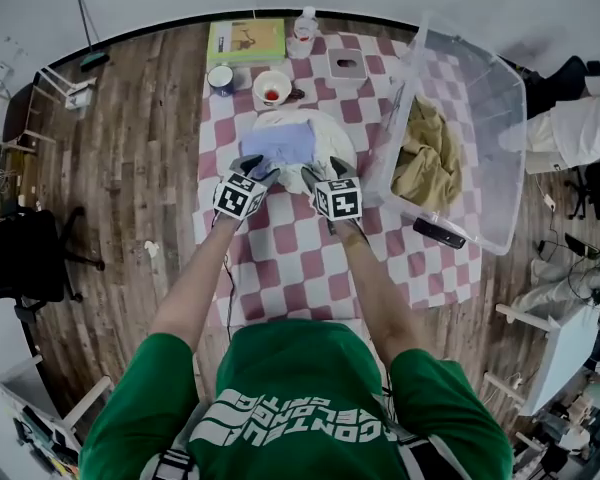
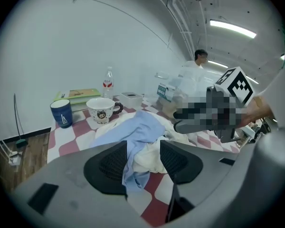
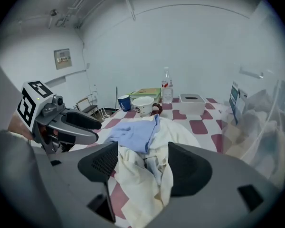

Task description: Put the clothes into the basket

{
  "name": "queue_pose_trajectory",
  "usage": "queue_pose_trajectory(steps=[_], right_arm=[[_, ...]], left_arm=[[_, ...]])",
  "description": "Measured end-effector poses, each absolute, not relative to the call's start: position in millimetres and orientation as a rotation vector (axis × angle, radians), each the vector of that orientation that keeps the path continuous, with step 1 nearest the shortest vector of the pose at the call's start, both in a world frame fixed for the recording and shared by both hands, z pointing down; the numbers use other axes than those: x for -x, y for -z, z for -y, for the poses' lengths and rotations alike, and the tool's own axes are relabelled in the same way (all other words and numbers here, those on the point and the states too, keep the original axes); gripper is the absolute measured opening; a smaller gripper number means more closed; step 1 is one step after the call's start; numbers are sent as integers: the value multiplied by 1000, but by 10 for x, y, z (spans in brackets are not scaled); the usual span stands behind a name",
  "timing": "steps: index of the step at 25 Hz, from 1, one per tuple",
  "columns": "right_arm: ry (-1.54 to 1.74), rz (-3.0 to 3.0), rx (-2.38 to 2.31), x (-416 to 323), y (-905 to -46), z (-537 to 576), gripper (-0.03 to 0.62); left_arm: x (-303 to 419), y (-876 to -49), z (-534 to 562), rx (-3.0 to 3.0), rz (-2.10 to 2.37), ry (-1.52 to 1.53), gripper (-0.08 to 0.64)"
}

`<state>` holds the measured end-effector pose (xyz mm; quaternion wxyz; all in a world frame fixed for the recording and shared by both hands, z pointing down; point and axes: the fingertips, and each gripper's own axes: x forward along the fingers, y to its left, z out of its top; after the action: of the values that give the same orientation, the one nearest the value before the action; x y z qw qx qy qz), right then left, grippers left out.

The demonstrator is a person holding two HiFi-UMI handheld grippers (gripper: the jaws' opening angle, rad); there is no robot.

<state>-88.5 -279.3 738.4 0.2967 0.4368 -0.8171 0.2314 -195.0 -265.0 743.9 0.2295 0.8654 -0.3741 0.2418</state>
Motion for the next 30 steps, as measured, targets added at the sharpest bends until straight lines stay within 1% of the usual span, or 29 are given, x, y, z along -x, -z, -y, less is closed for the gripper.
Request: queue_pose_trajectory(steps=[8,17,27,29,30], right_arm=[[-841,2133,-1305,791,-7691,3090,350],[-908,1993,-1297,803,-8112,3202,350],[-855,1960,-1321,808,-8283,3290,348],[-867,1949,-1309,807,-8307,3294,342],[-877,1942,-1299,807,-8316,3294,328]], left_arm=[[1818,-7879,2715,-2372,923,-783,253],[1681,-8165,2643,-2352,839,-837,258],[1629,-8346,2713,-2288,808,-802,258],[1612,-8358,2718,-2282,810,-796,258],[1606,-8360,2721,-2282,812,-793,258]])
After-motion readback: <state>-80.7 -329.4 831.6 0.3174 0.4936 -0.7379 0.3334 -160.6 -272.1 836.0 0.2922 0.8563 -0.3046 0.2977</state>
